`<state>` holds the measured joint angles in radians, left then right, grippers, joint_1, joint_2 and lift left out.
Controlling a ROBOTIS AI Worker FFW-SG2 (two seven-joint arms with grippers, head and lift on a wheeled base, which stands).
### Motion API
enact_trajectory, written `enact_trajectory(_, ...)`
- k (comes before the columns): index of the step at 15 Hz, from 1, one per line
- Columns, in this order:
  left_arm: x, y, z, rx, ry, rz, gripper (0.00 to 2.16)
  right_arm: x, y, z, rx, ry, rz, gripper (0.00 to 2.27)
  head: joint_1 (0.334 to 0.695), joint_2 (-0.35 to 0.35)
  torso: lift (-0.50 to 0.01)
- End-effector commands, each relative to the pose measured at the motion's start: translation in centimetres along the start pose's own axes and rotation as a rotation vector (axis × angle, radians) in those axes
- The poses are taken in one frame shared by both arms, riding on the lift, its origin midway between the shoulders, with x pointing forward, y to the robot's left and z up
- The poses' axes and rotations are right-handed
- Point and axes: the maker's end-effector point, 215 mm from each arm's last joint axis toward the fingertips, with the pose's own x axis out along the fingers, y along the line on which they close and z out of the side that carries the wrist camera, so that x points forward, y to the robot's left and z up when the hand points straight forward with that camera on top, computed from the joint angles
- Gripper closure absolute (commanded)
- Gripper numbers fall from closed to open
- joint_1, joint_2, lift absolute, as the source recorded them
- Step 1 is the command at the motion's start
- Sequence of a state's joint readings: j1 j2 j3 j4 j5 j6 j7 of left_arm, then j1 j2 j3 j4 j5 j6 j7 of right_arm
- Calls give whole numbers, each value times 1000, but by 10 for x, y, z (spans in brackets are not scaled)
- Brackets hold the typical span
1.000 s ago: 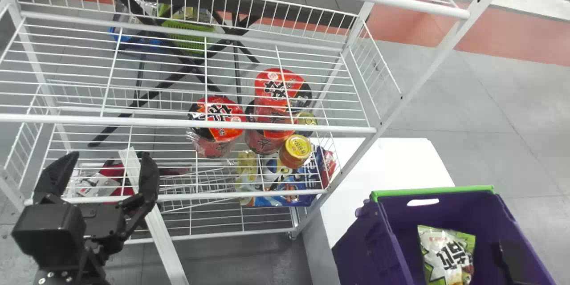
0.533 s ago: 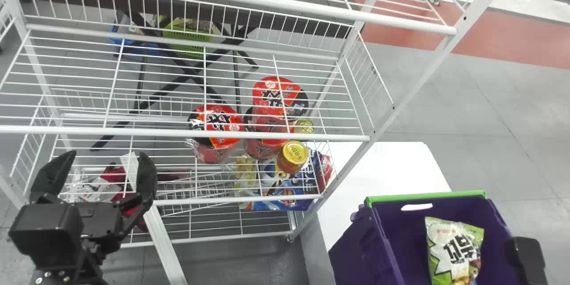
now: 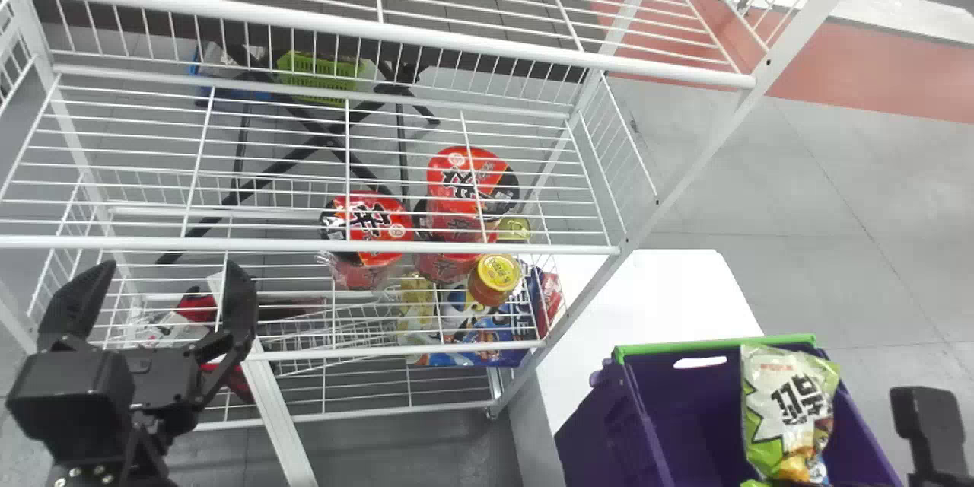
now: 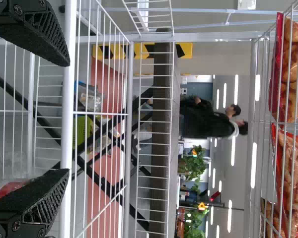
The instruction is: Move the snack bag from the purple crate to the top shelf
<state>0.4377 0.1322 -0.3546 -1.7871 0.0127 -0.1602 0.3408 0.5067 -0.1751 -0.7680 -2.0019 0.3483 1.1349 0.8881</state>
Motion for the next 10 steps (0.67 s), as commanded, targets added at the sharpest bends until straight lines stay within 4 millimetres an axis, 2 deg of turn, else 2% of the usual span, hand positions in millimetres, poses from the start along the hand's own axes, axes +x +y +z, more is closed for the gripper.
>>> enact_trajectory(1, -1, -3, 0, 3, -1, -3, 33, -8, 3, 9, 4, -24, 5, 1865, 695, -350, -315)
enact_trajectory(4, -4, -1, -1, 7, 2, 2, 33, -9, 14, 13, -1, -31, 21, 1862, 695, -350, -303)
enact_trajectory(6, -9, 1, 4, 14, -7, 5, 33, -10, 26, 16, 0, -37, 39, 1862, 695, -350, -295)
enact_trajectory(10, -14, 5, 11, 12, -11, 17, 33, -22, 45, 27, 6, -63, 71, 1862, 695, -350, -279)
